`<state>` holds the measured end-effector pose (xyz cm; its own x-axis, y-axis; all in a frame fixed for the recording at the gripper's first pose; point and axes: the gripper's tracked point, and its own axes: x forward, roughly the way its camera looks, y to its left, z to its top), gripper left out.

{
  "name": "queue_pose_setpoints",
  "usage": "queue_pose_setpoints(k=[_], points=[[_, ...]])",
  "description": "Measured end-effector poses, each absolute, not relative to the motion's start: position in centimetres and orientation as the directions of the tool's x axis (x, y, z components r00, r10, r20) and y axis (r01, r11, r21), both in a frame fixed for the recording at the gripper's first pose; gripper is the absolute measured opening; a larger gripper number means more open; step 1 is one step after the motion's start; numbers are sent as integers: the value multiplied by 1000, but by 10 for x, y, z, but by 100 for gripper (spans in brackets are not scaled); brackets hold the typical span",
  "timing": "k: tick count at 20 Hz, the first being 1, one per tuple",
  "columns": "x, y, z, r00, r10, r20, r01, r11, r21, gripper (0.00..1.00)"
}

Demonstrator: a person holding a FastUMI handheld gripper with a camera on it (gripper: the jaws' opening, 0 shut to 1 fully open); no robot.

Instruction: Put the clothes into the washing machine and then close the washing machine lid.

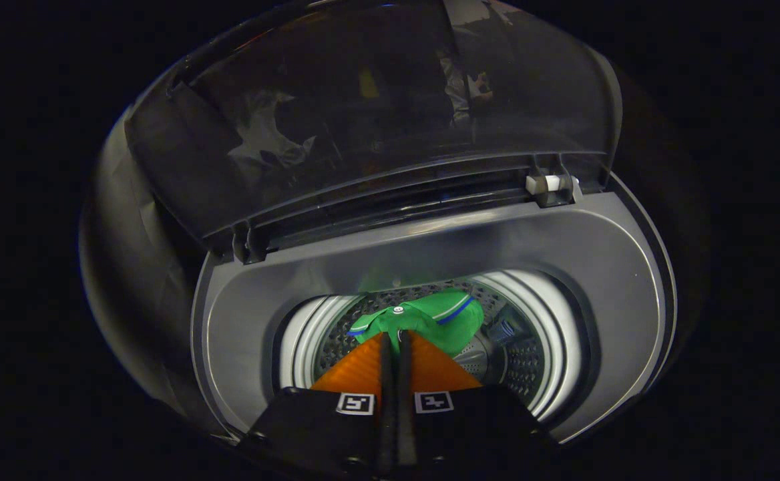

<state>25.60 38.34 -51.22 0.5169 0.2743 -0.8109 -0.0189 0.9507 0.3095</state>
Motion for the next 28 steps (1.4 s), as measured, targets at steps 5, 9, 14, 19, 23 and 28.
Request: queue_pose_setpoints(k=[5,9,14,19,23,28], points=[[252,387,-516,493,286,-822,-27,949,314,30],[247,386,-519,478,294,-827,-41,949,313,85],[241,376,-494,521,279,-806,-66,955,288,99],[236,366,-404,623,290,-726,-144,955,258,99],[250,363,-323,706,310,-637,-197,950,243,98],[293,360,-235,795,330,-510,-242,942,233,98]])
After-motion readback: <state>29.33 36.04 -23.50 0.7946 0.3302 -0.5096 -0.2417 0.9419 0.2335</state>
